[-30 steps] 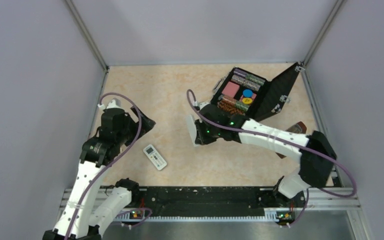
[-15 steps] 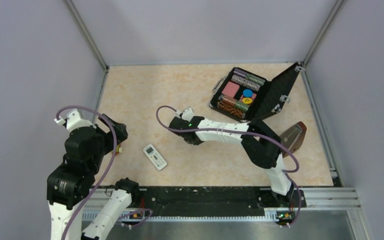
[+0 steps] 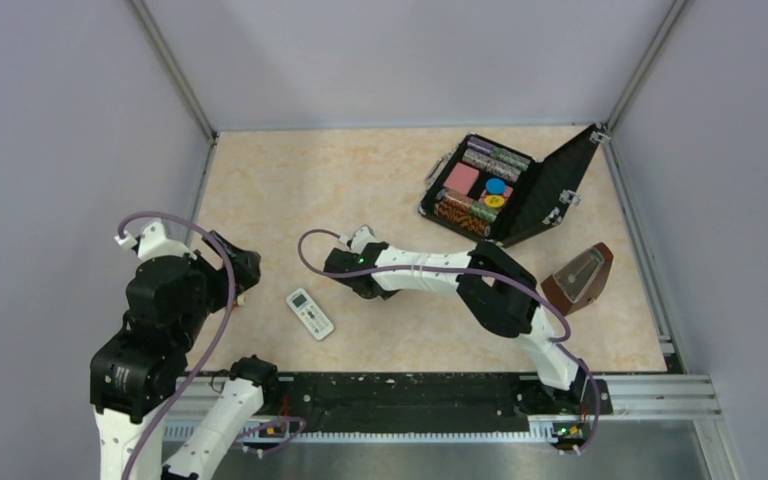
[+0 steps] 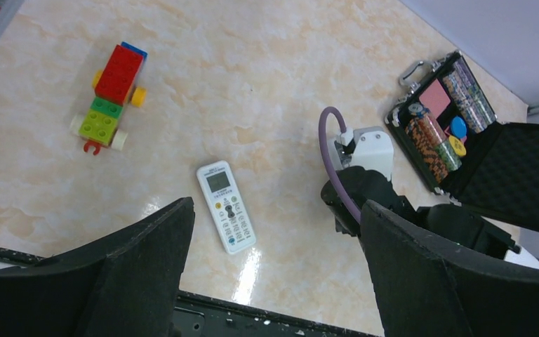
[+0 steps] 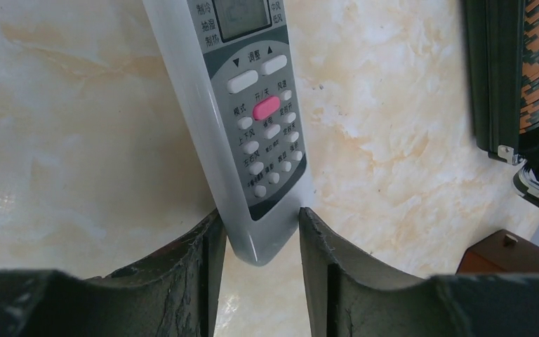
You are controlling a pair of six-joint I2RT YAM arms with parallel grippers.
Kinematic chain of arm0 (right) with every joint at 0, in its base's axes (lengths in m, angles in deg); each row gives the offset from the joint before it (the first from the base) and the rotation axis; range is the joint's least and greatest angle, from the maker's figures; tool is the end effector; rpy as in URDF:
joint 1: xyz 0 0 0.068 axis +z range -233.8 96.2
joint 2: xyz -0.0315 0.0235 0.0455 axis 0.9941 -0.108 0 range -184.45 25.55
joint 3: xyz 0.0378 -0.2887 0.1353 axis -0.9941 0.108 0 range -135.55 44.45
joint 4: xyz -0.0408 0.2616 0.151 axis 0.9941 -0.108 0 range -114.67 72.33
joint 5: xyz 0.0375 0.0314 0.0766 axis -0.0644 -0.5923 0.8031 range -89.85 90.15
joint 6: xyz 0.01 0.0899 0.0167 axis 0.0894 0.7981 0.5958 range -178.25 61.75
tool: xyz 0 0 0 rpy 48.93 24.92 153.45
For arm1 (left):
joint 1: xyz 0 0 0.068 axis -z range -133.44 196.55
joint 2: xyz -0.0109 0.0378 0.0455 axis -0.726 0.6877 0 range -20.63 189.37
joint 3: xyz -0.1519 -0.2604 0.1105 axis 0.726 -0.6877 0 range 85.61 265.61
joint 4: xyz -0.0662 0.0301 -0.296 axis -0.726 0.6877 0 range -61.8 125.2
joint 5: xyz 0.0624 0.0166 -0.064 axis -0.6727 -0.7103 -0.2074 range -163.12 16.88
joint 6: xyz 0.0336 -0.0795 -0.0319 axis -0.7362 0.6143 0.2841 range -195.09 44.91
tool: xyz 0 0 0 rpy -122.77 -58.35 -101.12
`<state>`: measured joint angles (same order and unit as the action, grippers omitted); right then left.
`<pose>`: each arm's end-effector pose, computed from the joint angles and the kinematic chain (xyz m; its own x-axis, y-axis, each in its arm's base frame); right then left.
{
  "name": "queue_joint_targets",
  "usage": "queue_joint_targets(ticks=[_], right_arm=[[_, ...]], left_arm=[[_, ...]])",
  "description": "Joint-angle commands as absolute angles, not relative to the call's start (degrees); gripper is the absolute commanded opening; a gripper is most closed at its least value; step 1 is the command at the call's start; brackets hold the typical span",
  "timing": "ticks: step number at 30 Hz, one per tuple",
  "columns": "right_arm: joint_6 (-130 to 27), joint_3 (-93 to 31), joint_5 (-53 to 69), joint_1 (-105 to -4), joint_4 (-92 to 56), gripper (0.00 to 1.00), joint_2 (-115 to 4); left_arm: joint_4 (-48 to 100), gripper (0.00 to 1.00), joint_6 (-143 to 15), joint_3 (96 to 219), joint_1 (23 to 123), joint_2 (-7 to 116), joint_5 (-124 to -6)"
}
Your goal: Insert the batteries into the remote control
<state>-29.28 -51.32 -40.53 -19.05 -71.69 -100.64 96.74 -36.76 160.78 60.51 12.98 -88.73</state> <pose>0.2618 0.4289 0.1352 -0.6906 -0.6033 -0.3990 -0.3709 0.7690 -0.5207 0.0766 0.0039 0.4553 -0.3450 -0.5299 -0.7747 -0.2734 0.8463 -0.4571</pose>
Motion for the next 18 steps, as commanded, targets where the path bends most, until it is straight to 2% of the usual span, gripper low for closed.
queue_joint_targets(ticks=[1, 3, 6, 8, 16, 18], right_arm=[[-29.0, -51.9, -34.7, -18.4, -69.4, 0.44, -99.3], [-29.2, -50.9, -32.5, -18.4, -68.1, 0.47, -97.1], [-29.7, -47.7, -27.7, -18.4, -64.9, 0.64, -91.1], [-29.9, -42.5, -24.4, -18.3, -61.0, 0.71, -85.3], [-21.4, -24.0, -24.8, -18.4, -58.5, 0.74, -55.9], [-20.5, -21.6, -27.8, -18.5, -59.4, 0.79, -46.3]], left_arm=[[94.2, 0.92, -35.7, 159.8, 60.4, 13.5, -83.8], [94.6, 0.92, -35.9, 159.9, 60.4, 14.1, -83.0], [95.2, 0.94, -36.1, 160.3, 60.4, 14.0, -82.0], [95.7, 0.98, -36.1, 160.6, 60.4, 13.7, -81.0], [95.7, 0.99, -38.6, 161.2, 60.4, 9.7, -79.8], [95.2, 0.99, -39.9, 161.1, 60.4, 7.8, -79.4]])
